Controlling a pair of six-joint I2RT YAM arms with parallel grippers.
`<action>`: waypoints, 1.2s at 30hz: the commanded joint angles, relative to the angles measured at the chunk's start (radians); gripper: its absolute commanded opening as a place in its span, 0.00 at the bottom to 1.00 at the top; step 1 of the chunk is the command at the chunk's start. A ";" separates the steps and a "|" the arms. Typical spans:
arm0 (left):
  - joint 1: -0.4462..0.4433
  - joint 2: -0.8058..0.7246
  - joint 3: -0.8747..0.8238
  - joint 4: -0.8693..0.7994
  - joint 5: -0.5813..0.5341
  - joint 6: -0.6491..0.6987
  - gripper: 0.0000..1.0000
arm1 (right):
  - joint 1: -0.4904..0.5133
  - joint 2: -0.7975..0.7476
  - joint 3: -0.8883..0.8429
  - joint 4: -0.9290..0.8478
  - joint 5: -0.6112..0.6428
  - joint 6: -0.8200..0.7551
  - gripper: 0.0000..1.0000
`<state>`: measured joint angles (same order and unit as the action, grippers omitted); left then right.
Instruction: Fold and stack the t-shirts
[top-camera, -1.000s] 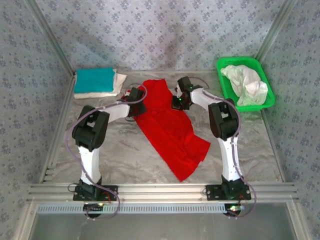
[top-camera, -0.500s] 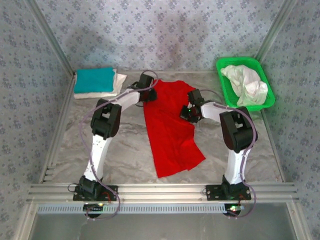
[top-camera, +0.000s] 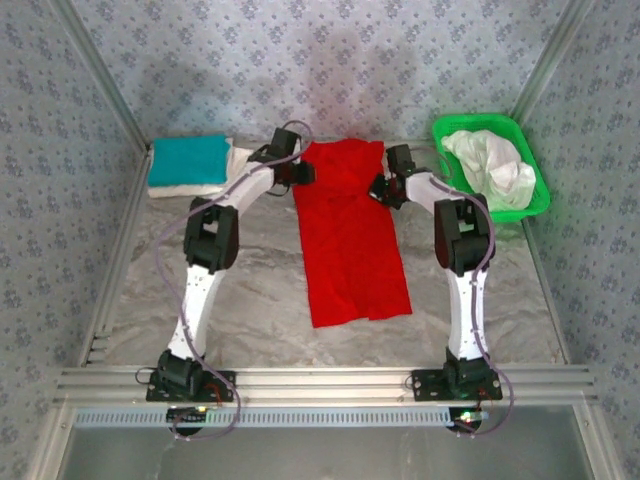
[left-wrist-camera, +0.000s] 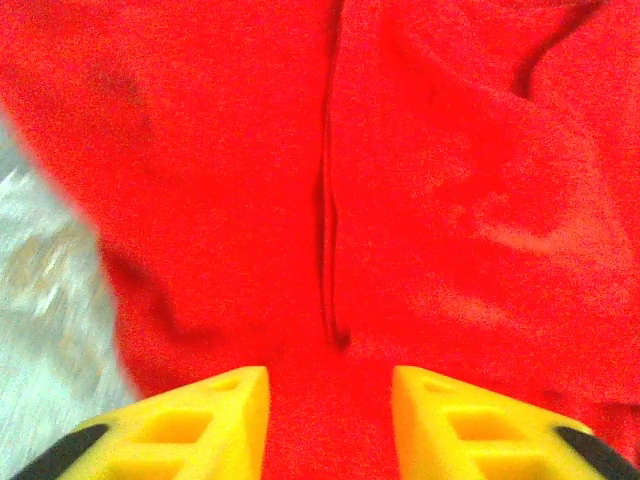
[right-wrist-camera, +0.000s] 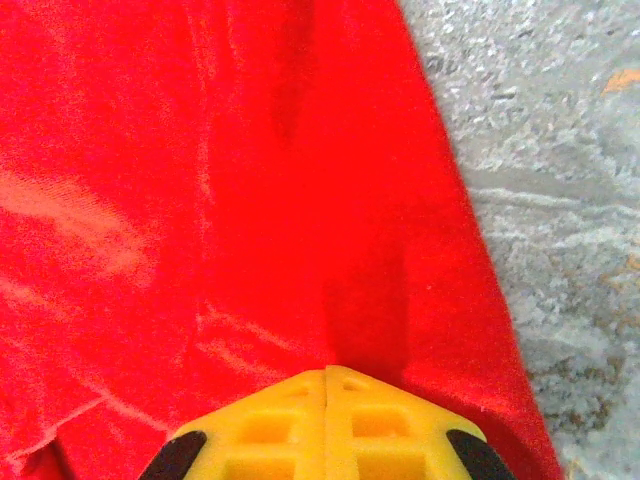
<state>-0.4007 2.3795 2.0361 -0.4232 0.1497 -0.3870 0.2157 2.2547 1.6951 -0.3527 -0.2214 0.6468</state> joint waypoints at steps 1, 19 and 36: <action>0.012 -0.348 -0.292 0.222 -0.007 -0.010 0.45 | 0.015 -0.086 -0.002 -0.079 -0.089 -0.009 0.09; -0.308 -0.639 -1.093 0.565 0.036 -0.286 0.28 | 0.084 -0.695 -0.801 0.003 -0.105 -0.008 0.00; -0.349 -0.748 -1.321 0.300 -0.114 -0.339 0.17 | 0.281 -0.732 -1.061 0.099 -0.102 0.130 0.00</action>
<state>-0.7475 1.6714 0.7708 0.0448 0.0994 -0.7238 0.4458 1.5200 0.6777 -0.2249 -0.3382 0.7174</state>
